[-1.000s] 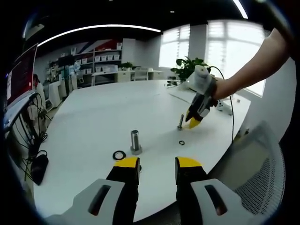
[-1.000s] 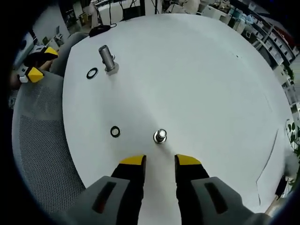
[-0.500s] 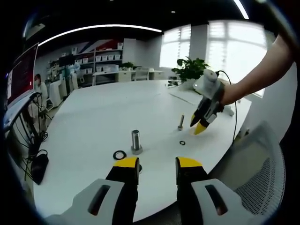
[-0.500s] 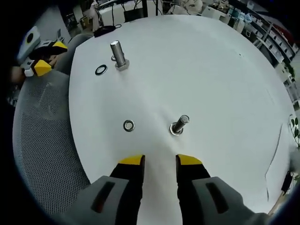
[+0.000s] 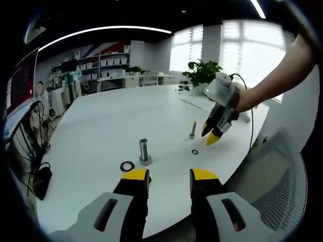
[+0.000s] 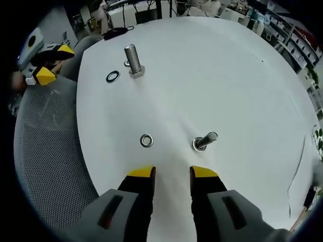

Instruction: Place the washer onto the threaded stud by aligning its center hole with the stud, sliding it down to the base, and recovering from edge contact or off-axis alignment until the washer reaches the visible bottom stop.

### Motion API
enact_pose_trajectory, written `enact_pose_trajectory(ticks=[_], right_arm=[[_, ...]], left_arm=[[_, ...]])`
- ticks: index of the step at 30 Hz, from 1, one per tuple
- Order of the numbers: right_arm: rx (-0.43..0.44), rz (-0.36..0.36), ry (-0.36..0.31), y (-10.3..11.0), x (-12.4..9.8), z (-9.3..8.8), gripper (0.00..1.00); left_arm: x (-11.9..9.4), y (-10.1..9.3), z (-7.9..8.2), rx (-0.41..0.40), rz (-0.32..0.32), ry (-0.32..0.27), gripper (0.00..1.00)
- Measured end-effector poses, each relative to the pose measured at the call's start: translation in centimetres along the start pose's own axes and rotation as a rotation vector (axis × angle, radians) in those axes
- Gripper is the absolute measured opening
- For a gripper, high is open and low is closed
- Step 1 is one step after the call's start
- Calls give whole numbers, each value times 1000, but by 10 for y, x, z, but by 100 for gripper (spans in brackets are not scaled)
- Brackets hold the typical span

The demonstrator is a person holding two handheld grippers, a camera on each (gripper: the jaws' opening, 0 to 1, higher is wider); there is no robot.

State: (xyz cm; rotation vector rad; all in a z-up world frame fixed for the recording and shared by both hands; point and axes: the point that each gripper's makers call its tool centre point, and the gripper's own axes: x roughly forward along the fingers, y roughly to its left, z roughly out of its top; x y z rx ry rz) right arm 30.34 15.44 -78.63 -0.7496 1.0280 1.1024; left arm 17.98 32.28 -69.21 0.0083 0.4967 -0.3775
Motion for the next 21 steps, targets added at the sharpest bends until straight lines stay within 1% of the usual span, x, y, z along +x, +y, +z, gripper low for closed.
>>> enact_pose_trajectory(ticks=[10, 21], right_arm=[[-26, 27, 1, 18, 9, 13, 30], [-51, 38, 12, 24, 21, 23, 29]], left_arm=[[0, 0, 0, -2, -1, -3, 31], [0, 1, -1, 6, 6, 3, 30]])
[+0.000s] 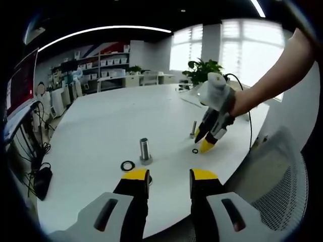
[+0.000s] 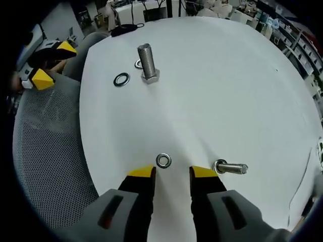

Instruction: Place the washer onto the threaded stud by aligning its center hole with the stud, sliding it down to the base, and recovering from edge contact or off-axis alignment until the washer reaches the visible bottom stop.

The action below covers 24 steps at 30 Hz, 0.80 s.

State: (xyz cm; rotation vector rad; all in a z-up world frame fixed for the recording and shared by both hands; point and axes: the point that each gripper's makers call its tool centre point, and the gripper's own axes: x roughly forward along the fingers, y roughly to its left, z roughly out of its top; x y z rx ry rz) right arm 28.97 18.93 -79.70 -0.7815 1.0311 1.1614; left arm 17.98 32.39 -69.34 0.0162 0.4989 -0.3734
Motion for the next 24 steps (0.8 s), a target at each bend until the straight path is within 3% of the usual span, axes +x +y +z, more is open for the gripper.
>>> enact_pose_trajectory(ticks=[6, 10, 24], right_arm=[[-25, 6, 1, 4, 4, 6, 29], [-109, 3, 10, 7, 5, 8, 27], [-146, 33, 69, 1, 7, 9, 16]], left_arm=[[0, 0, 0, 0, 2, 0, 30], [0, 1, 0, 1, 7, -1, 29], [0, 3, 1, 3, 14, -7, 29]])
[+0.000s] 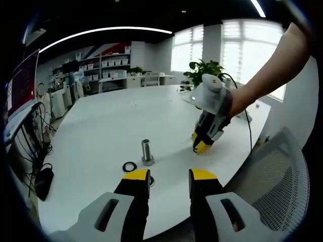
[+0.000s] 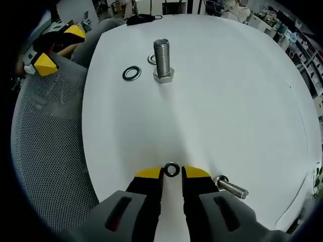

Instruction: Place the washer onto the threaded stud by aligning its center hole with the stud, sliding it down to the base, and recovering from edge contact or off-axis alignment until the washer reaches the visible bottom stop.

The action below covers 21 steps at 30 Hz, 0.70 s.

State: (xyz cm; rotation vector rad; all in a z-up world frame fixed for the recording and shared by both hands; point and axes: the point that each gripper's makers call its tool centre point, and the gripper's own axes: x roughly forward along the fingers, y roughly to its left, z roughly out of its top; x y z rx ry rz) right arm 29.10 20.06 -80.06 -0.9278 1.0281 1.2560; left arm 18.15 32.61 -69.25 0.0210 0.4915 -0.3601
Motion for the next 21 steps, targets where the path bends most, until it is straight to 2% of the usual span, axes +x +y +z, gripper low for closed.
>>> enact_pose_trajectory(ticks=[6, 8, 12, 17, 21], right_arm=[[-30, 11, 73, -1, 1, 1, 15], [-69, 9, 110, 0, 1, 0, 15], [-69, -4, 160, 1, 2, 1, 15], [-81, -17, 192, 1, 2, 1, 15], [-80, -26, 175, 0, 1, -1, 14]], left_arm=[[0, 1, 0, 1, 3, -3, 29], [0, 1, 0, 1, 5, -4, 29], [0, 2, 1, 3, 9, -6, 28], [1, 3, 1, 5, 12, -4, 28], [1, 3, 0, 4, 12, -3, 28]])
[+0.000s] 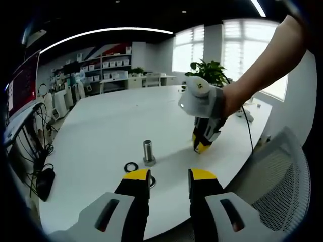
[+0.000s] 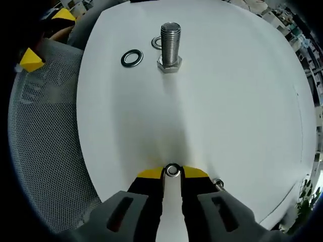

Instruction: Place the washer onto the threaded stud by aligning its center hole with the stud, sliding it down to the base, and recovering from edge contact or off-axis alignment until the washer reaches the visible bottom stop.

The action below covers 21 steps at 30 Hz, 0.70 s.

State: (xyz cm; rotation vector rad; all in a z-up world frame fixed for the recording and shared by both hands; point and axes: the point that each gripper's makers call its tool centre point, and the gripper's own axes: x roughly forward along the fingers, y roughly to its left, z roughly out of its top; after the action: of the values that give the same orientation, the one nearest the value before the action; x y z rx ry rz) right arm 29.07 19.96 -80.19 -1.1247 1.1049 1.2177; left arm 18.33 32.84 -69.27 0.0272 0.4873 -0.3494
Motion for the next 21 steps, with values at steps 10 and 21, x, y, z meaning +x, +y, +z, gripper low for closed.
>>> enact_pose_trajectory(ticks=[10, 21], right_arm=[[14, -4, -85, 0, -2, -1, 14], [111, 23, -143, -3, -3, -5, 13]], left_arm=[[0, 0, 0, 2, 1, 0, 28], [-1, -2, -2, 4, -4, 5, 28]])
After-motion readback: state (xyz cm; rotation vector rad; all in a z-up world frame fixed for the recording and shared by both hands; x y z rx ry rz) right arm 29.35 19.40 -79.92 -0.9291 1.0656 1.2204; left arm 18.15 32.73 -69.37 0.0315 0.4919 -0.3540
